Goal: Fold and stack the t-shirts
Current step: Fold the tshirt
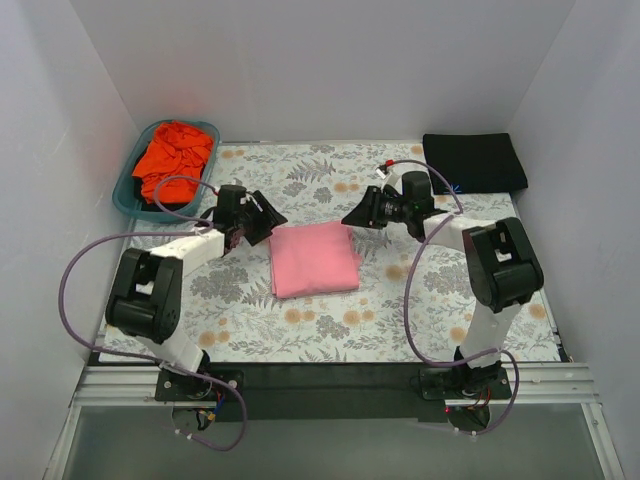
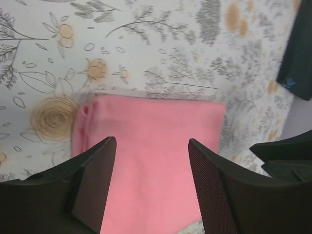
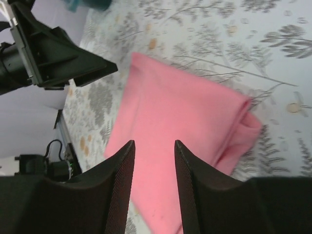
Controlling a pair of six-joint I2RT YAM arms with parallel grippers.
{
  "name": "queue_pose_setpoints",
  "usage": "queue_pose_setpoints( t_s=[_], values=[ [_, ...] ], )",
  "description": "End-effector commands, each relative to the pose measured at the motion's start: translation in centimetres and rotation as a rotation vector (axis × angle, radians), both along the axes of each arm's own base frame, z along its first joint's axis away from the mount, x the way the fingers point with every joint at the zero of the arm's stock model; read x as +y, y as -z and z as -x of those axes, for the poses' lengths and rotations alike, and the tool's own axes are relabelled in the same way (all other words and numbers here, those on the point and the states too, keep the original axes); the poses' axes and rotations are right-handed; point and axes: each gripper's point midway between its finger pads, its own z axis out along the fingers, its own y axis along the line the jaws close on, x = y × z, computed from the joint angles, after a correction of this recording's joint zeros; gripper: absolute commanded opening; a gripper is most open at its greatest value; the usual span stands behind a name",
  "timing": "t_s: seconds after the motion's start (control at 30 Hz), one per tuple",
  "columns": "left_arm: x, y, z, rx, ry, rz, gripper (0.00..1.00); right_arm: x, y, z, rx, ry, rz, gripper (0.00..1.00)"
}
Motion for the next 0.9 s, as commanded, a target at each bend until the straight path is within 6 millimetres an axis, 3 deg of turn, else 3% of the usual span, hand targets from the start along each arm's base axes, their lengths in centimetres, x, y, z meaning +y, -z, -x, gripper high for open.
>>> queue_pose_setpoints(
  t_s=[0.0, 0.03, 0.1, 0.23, 0.27, 0.37, 0.4, 0.6, 0.67, 0.77, 0.87],
  values=[
    [-0.9, -5.9, 2.2, -0.091, 0.013, 0.041, 0.61, 1.7, -5.3, 3.3, -0.088, -0.089, -0.096, 0.46],
    [-1.6, -5.4, 3.7, -0.074, 0.035, 0.037, 0.61, 1.8, -4.6, 4.8, -0.066, -0.103, -0.100, 0.46],
    [-2.7, -6.6, 5.7, -0.090, 0.063, 0.069, 0.60, 2.6, -5.0, 7.0, -0.065, -0.152, -0.118, 0.45],
    [-4.3, -3.7, 10.6, 0.002, 0.120, 0.099, 0.40, 3.0, -2.1, 10.5, 0.013, -0.218, -0.121, 0.36],
    [-4.0, -1.5, 12.2, 0.053, 0.123, 0.086, 0.29, 3.0, -1.7, 11.0, 0.016, -0.232, -0.134, 0.36],
    [-3.2, 1.4, 14.0, 0.131, 0.101, 0.075, 0.16, 2.3, 1.3, 13.1, 0.092, -0.249, -0.123, 0.33],
    [-2.6, 2.8, 14.9, 0.165, 0.090, 0.055, 0.10, 1.8, 2.8, 13.7, 0.123, -0.242, -0.102, 0.28],
    [-0.5, 6.6, 17.3, 0.274, 0.015, 0.004, 0.00, -1.3, 7.8, 14.6, 0.204, -0.187, -0.037, 0.23],
    [0.3, 7.4, 18.1, 0.301, -0.009, -0.015, 0.00, -2.3, 8.5, 15.0, 0.227, -0.170, -0.034, 0.22],
    [0.4, 7.0, 18.2, 0.292, -0.001, -0.016, 0.00, -2.7, 7.2, 14.9, 0.201, -0.160, -0.050, 0.22],
    [0.0, 5.3, 17.5, 0.238, 0.021, -0.004, 0.06, -1.6, 3.6, 14.6, 0.143, -0.186, -0.101, 0.24]
  ],
)
